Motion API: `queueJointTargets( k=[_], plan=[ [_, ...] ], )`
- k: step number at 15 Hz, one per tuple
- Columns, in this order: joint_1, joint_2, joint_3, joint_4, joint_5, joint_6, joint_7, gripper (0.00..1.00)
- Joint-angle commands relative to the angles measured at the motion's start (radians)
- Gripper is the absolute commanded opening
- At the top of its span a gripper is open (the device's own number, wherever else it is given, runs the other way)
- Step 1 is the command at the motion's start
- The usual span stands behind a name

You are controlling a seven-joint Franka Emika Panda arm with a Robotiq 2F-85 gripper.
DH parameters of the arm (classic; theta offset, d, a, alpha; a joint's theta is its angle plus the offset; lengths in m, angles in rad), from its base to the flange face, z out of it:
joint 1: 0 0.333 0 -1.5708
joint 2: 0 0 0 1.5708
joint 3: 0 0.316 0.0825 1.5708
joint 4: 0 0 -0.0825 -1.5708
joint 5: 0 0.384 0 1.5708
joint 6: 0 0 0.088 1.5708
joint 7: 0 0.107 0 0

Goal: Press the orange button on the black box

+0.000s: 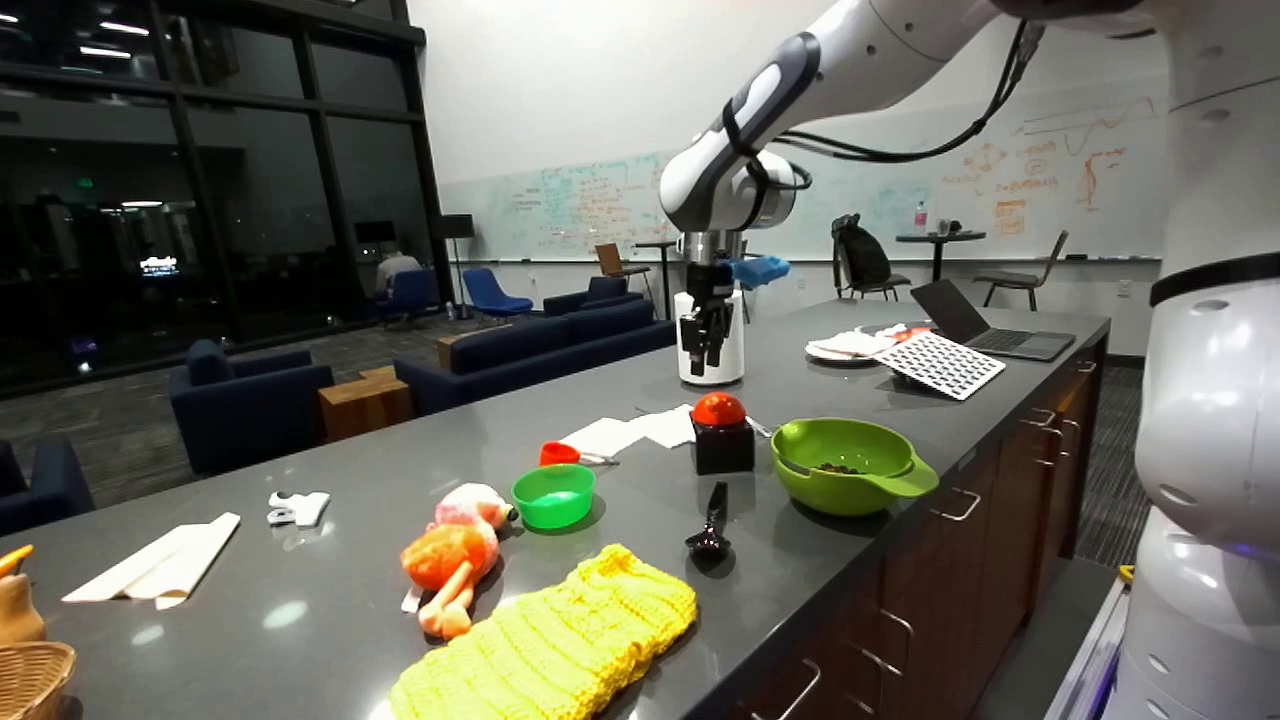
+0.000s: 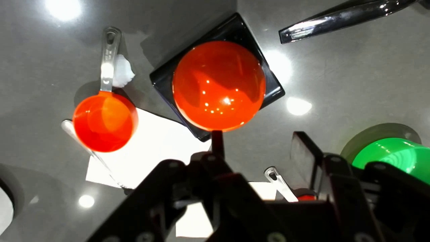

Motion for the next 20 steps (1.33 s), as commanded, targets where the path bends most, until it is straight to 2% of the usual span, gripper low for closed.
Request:
queueJointTargets(
  k=[1, 4, 12, 20],
  plan=[
    [-0.026, -0.012, 0.004, -0.011, -0.011, -0.001, -0.012, 0.26],
    [-0.043, 0.004, -0.002, 0.004, -0.001, -0.003, -0.013, 0.01],
    [-0.079, 0.098, 0.005, 0.059, 0.059, 0.004, -0.04, 0.0],
    [-0.101, 0.187, 0.016, 0.138, 0.082, -0.057, -0.004, 0.0]
  ],
)
